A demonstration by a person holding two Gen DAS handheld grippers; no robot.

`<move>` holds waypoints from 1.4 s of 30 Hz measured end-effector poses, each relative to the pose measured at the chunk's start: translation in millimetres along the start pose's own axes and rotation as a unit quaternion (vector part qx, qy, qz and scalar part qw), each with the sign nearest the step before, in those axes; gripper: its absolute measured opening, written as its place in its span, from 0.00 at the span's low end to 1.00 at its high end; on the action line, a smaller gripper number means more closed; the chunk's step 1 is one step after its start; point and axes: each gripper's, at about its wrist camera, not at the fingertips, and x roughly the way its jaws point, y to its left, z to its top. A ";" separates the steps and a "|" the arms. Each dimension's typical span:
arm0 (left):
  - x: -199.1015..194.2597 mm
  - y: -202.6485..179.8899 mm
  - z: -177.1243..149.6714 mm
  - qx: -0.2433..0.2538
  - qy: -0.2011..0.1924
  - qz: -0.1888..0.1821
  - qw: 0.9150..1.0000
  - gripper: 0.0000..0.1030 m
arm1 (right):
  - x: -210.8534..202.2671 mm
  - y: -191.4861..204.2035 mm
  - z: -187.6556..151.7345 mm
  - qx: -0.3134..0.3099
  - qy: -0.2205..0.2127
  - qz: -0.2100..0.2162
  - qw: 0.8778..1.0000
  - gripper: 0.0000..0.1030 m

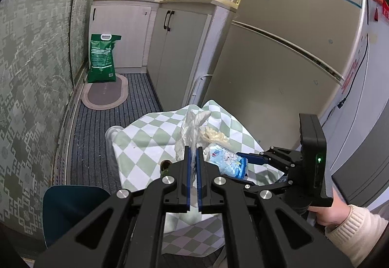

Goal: Collect trash
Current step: 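Grasp the white plastic glove with the left tool while the right tool grasps the blue tissue pack, then carry the glove with the left tool while the right tool carries the tissue pack toward the teal bin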

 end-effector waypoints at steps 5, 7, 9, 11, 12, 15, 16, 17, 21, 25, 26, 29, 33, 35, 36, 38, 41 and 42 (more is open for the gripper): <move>-5.6 2.6 -1.2 -0.004 -0.006 0.002 1.000 0.05 | -6.1 0.1 3.1 0.009 -0.016 0.010 1.000 0.48; -9.6 3.9 -0.1 -0.008 -0.012 0.002 1.000 0.05 | -10.4 1.8 4.4 0.007 -0.021 0.008 1.000 0.47; -15.3 6.6 1.2 -0.011 -0.020 0.002 1.000 0.05 | -18.3 2.6 6.0 0.010 -0.031 0.009 0.999 0.47; -21.5 10.8 2.4 -0.014 -0.028 0.004 1.000 0.05 | -26.5 2.3 9.1 0.014 -0.038 0.009 0.999 0.47; -23.8 13.0 3.2 -0.015 -0.030 0.005 0.999 0.05 | -30.4 2.7 11.4 0.015 -0.041 0.008 0.999 0.47; -30.6 20.3 4.4 -0.025 -0.038 0.012 0.999 0.05 | -43.7 7.8 20.7 0.012 -0.052 0.004 0.999 0.47; -33.3 23.5 4.3 -0.029 -0.040 0.015 0.999 0.05 | -49.2 11.1 24.7 0.010 -0.057 0.002 0.998 0.47; -35.3 25.6 4.0 -0.032 -0.041 0.018 0.998 0.05 | -51.9 14.0 27.5 0.009 -0.061 0.001 0.998 0.47; -44.5 37.2 1.7 -0.042 -0.048 0.029 0.998 0.05 | -57.3 25.5 38.4 0.006 -0.070 0.000 0.998 0.47; -48.7 54.9 -7.1 -0.058 -0.042 0.050 0.996 0.05 | -52.6 37.1 48.5 0.003 -0.070 0.003 0.998 0.47; -49.1 59.5 -10.0 -0.061 -0.039 0.053 0.996 0.05 | -49.5 42.1 52.1 0.001 -0.069 0.004 0.998 0.47; -48.8 74.9 -17.7 -0.071 -0.029 0.064 0.995 0.05 | -43.5 52.9 60.0 -0.004 -0.065 0.009 0.998 0.47; -51.8 91.3 -28.0 -0.080 -0.020 0.076 0.994 0.05 | -35.6 71.4 69.7 -0.015 -0.060 0.021 0.998 0.47; -53.1 100.3 -32.1 -0.082 -0.014 0.086 0.993 0.05 | -29.9 84.4 75.3 -0.024 -0.055 0.028 0.998 0.47; -53.5 103.2 -34.1 -0.083 -0.011 0.090 0.992 0.05 | -27.8 88.7 77.4 -0.026 -0.053 0.030 0.998 0.47; -54.6 109.5 -40.4 -0.083 -0.003 0.098 0.992 0.05 | -22.4 99.8 81.6 -0.032 -0.048 0.036 0.998 0.47; -54.2 120.9 -47.5 -0.085 0.010 0.107 0.990 0.05 | -11.6 117.1 86.4 -0.043 -0.037 0.043 0.997 0.47; -53.6 123.9 -50.1 -0.086 0.015 0.110 0.990 0.05 | -8.5 120.9 86.9 -0.046 -0.033 0.045 0.997 0.47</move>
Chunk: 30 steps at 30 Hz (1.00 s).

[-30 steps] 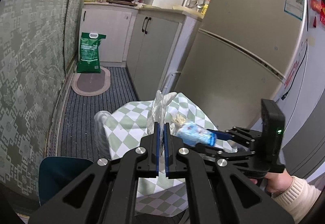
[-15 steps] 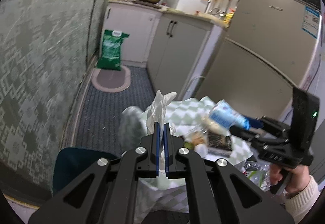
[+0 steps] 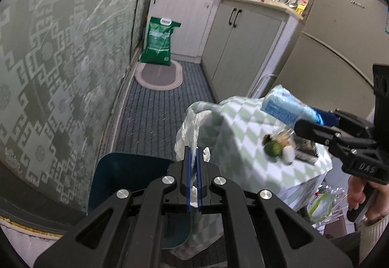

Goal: Collect trash
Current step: 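Carry the glove with the left tool while the right tool carries the tissue pack toward the teal bin, then open the left tool over the teal bin while the right tool releases the tissue pack into it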

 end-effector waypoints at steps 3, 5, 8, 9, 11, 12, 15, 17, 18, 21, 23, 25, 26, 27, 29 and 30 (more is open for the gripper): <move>3.9 11.1 -7.8 -0.004 0.015 0.010 1.000 0.05 | 12.7 11.7 1.8 -0.008 0.015 0.006 1.000 0.47; 8.2 18.5 -13.7 -0.005 0.028 0.018 0.999 0.05 | 21.1 18.4 2.3 -0.011 0.026 0.011 1.000 0.47; 16.5 27.0 -23.3 -0.005 0.052 0.026 0.998 0.05 | 33.9 27.9 1.8 -0.013 0.042 0.019 0.999 0.47; 18.7 29.6 -26.2 -0.004 0.057 0.029 0.998 0.05 | 37.9 31.3 1.5 -0.015 0.047 0.021 0.999 0.47; 23.4 33.5 -32.6 -0.002 0.068 0.034 0.997 0.05 | 45.6 37.2 0.1 -0.018 0.056 0.025 0.998 0.47; 25.5 35.2 -34.8 -0.002 0.073 0.036 0.997 0.05 | 49.9 40.4 -1.1 -0.020 0.062 0.027 0.997 0.47; 32.8 40.6 -40.1 -0.002 0.085 0.043 0.995 0.05 | 62.5 48.7 -4.9 -0.023 0.082 0.029 0.996 0.47; 37.2 44.5 -43.4 -0.001 0.092 0.048 0.995 0.05 | 70.5 52.0 -7.5 -0.022 0.094 0.032 0.995 0.47; 39.0 46.1 -44.6 -0.002 0.095 0.050 0.994 0.05 | 73.9 52.8 -8.5 -0.021 0.099 0.033 0.994 0.47; 46.8 53.2 -48.2 -0.009 0.106 0.053 0.993 0.05 | 83.9 54.2 -11.1 -0.016 0.114 0.035 0.993 0.47; 52.2 55.9 -51.7 -0.009 0.113 0.058 0.992 0.05 | 88.6 55.2 -12.6 -0.014 0.122 0.038 0.992 0.47; 57.1 57.3 -55.1 -0.008 0.121 0.063 0.991 0.05 | 93.0 56.5 -14.5 -0.015 0.132 0.036 0.991 0.47; 59.5 58.1 -56.3 -0.008 0.124 0.065 0.990 0.05 | 95.1 57.4 -14.7 -0.015 0.135 0.037 0.990 0.47; 61.8 58.6 -57.8 -0.006 0.127 0.067 0.990 0.05 | 97.3 58.7 -15.1 -0.014 0.139 0.039 0.989 0.47; 67.3 60.2 -61.1 -0.003 0.134 0.074 0.988 0.05 | 101.7 60.3 -16.1 -0.012 0.147 0.042 0.988 0.47; 70.3 62.0 -63.3 -0.005 0.139 0.075 0.987 0.05 | 104.0 61.3 -16.7 -0.011 0.151 0.043 0.988 0.47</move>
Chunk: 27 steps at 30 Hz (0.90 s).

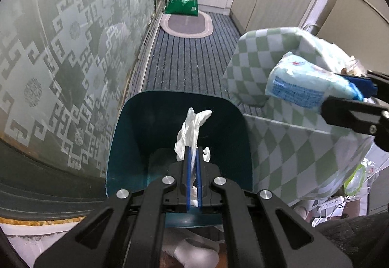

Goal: Collect trash
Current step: 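Open the left tool over the teal bin while the right tool releases the tissue pack into it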

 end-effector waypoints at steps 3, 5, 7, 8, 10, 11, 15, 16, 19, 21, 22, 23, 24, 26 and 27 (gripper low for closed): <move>6.4 3.3 -0.4 -0.004 0.010 0.004 1.000 0.08 | 9.1 2.2 0.6 0.000 0.012 0.000 1.000 0.47; 6.8 7.8 0.8 -0.014 0.007 0.006 1.000 0.20 | 16.0 5.1 0.8 -0.002 0.018 0.001 1.000 0.47; 3.0 11.7 3.3 -0.021 -0.001 0.008 1.000 0.31 | 20.3 5.8 0.7 -0.003 0.022 0.001 1.000 0.47; 1.5 12.6 4.5 -0.021 -0.004 0.009 1.000 0.30 | 23.1 7.1 1.0 -0.004 0.024 0.001 1.000 0.47; -2.7 14.1 6.5 -0.021 -0.011 0.010 1.000 0.28 | 26.8 8.4 1.8 -0.006 0.028 0.001 1.000 0.47; -5.7 13.6 7.3 -0.021 -0.015 0.011 1.000 0.27 | 29.3 10.1 2.4 -0.007 0.029 0.002 1.000 0.47; -17.8 12.9 10.9 -0.013 -0.036 0.019 0.999 0.26 | 36.0 14.3 4.4 -0.014 0.034 -0.002 0.999 0.47; -22.7 12.6 12.3 -0.011 -0.044 0.022 0.999 0.26 | 37.3 15.5 4.5 -0.016 0.034 -0.004 0.999 0.47; -37.6 10.2 17.9 -0.001 -0.072 0.037 0.997 0.26 | 39.3 16.5 5.7 -0.018 0.035 -0.006 0.999 0.47; -48.2 8.5 20.8 0.006 -0.092 0.048 0.995 0.26 | 41.3 20.2 6.1 -0.027 0.037 -0.012 0.999 0.47; -55.1 8.6 23.0 0.007 -0.107 0.052 0.993 0.26 | 43.1 21.9 6.4 -0.029 0.038 -0.013 0.999 0.47; -60.8 8.3 24.4 0.006 -0.116 0.052 0.992 0.26 | 45.7 24.5 6.7 -0.032 0.040 -0.012 0.999 0.47; -67.8 9.1 26.4 0.002 -0.128 0.049 0.991 0.26 | 47.8 25.3 7.5 -0.034 0.041 -0.012 0.999 0.47; -76.0 9.6 29.1 -0.005 -0.140 0.045 0.989 0.26 | 51.3 28.7 8.5 -0.036 0.044 -0.008 0.998 0.48; -79.7 10.1 30.3 -0.007 -0.145 0.044 0.988 0.26 | 52.4 30.3 9.1 -0.036 0.044 -0.007 0.998 0.49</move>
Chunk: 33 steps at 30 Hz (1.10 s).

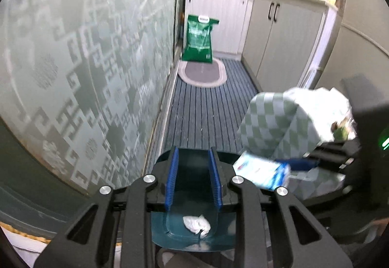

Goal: Collect trash
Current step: 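Open the left tool over the teal bin while the right tool releases the tissue pack into it, then return both tools to the table and grasp the green lime with the left tool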

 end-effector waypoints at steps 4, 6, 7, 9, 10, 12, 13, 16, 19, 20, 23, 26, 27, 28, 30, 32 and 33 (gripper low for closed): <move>-10.4 2.3 5.8 -0.012 -0.017 -0.003 1.000 0.26 | 2.8 3.1 1.9 0.007 0.001 0.017 1.000 0.54; -13.9 3.1 8.3 -0.017 -0.023 -0.005 1.000 0.26 | 2.3 3.2 2.5 0.011 -0.001 0.022 1.000 0.55; -16.5 4.0 10.0 -0.020 -0.027 -0.007 0.999 0.26 | 1.7 3.5 2.9 0.012 -0.002 0.023 1.000 0.55; -20.0 2.7 14.0 -0.027 -0.033 -0.015 0.999 0.26 | -5.1 2.9 4.6 0.011 -0.016 0.020 1.000 0.55; -23.7 1.0 16.7 -0.030 -0.038 -0.019 0.999 0.26 | -8.8 2.2 5.2 0.011 -0.021 0.021 0.999 0.55; -29.0 -4.9 21.2 -0.030 -0.046 -0.025 0.998 0.27 | -21.3 -0.9 7.6 0.013 -0.041 0.020 0.999 0.54; -31.8 -5.5 21.0 -0.030 -0.050 -0.027 0.998 0.27 | -26.8 -2.4 8.2 0.014 -0.050 0.019 0.998 0.53; -37.5 -15.5 24.5 -0.022 -0.056 -0.036 0.998 0.28 | -47.6 -10.9 8.9 0.020 -0.078 0.014 0.997 0.52; -41.2 -27.1 27.2 -0.013 -0.059 -0.045 0.997 0.29 | -65.2 -22.9 8.3 0.025 -0.098 -0.001 0.995 0.51; -40.9 -30.6 28.4 -0.010 -0.059 -0.049 0.997 0.30 | -71.4 -29.6 6.5 0.031 -0.105 -0.005 0.994 0.51; -39.7 -44.5 31.6 0.003 -0.061 -0.059 0.996 0.33 | -89.5 -54.1 -1.8 0.049 -0.120 -0.017 0.991 0.51; -37.7 -61.0 34.5 0.016 -0.063 -0.078 0.995 0.39 | -106.4 -76.7 -11.4 0.065 -0.132 -0.029 0.989 0.51; -36.6 -67.5 35.2 0.023 -0.062 -0.083 0.994 0.39 | -113.3 -86.0 -14.9 0.072 -0.137 -0.033 0.987 0.51; -35.1 -75.3 35.3 0.030 -0.061 -0.089 0.994 0.39 | -120.4 -95.3 -18.5 0.078 -0.143 -0.038 0.986 0.51; -30.1 -92.5 34.6 0.047 -0.057 -0.098 0.992 0.39 | -132.3 -111.0 -24.7 0.090 -0.153 -0.046 0.983 0.51; -25.9 -106.6 32.6 0.064 -0.054 -0.106 0.991 0.40 | -143.3 -126.9 -31.3 0.104 -0.163 -0.051 0.980 0.51; -23.5 -116.9 30.5 0.078 -0.053 -0.119 0.988 0.41 | -148.7 -134.7 -35.6 0.111 -0.167 -0.055 0.978 0.51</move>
